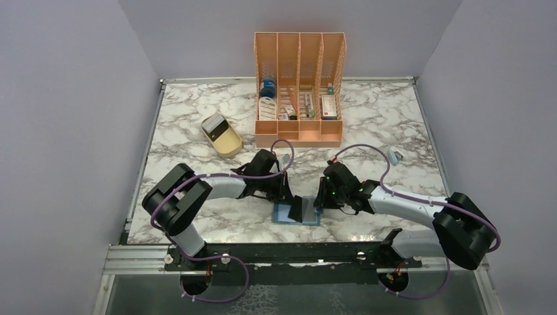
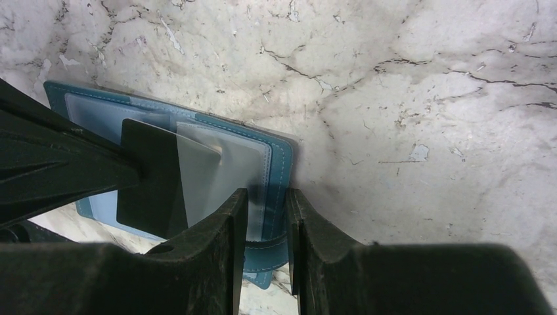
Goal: Put the credit cards into the card holder
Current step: Insert the credit card into the card holder.
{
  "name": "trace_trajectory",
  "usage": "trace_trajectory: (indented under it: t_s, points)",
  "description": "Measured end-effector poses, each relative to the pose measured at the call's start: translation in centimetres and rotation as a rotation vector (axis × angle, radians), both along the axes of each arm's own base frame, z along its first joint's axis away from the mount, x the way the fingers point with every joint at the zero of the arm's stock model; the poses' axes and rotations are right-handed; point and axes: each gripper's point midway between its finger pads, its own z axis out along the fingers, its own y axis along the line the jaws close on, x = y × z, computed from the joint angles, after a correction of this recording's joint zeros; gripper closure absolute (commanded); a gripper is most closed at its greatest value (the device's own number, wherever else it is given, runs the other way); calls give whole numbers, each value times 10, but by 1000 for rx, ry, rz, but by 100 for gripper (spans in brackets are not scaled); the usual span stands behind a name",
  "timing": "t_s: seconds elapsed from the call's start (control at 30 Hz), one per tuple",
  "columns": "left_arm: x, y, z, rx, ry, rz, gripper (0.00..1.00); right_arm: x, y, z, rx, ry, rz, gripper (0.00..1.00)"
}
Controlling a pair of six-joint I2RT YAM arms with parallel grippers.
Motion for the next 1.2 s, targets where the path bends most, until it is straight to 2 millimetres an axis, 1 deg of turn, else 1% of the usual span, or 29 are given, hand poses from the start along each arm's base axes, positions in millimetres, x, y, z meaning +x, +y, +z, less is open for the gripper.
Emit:
trace_trajectory:
  t_s: [0.27, 0.4, 0.67, 0.9, 1.13, 1.17, 1.2]
  points:
    - [3, 1, -3, 14, -7, 34, 100, 0, 0, 1, 10, -1, -11, 72]
    - [5, 4, -1, 19, -22, 65, 100, -2, -1, 0, 15, 6, -22, 72]
    - [2, 5, -2, 1, -9, 121, 100, -6, -1, 0, 60, 21, -70, 72]
    - [0, 0, 3, -11, -18, 164, 100, -9, 0, 1, 101, 37, -108, 72]
    - [-3, -8, 4, -10, -34, 183, 100, -13, -1, 1, 136, 48, -146, 72]
    - [-4, -9, 4, -9, -37, 182, 99, -13, -1, 1, 141, 50, -150, 72]
    - [-5, -10, 3, -8, -37, 182, 96, -14, -1, 1, 144, 51, -155, 72]
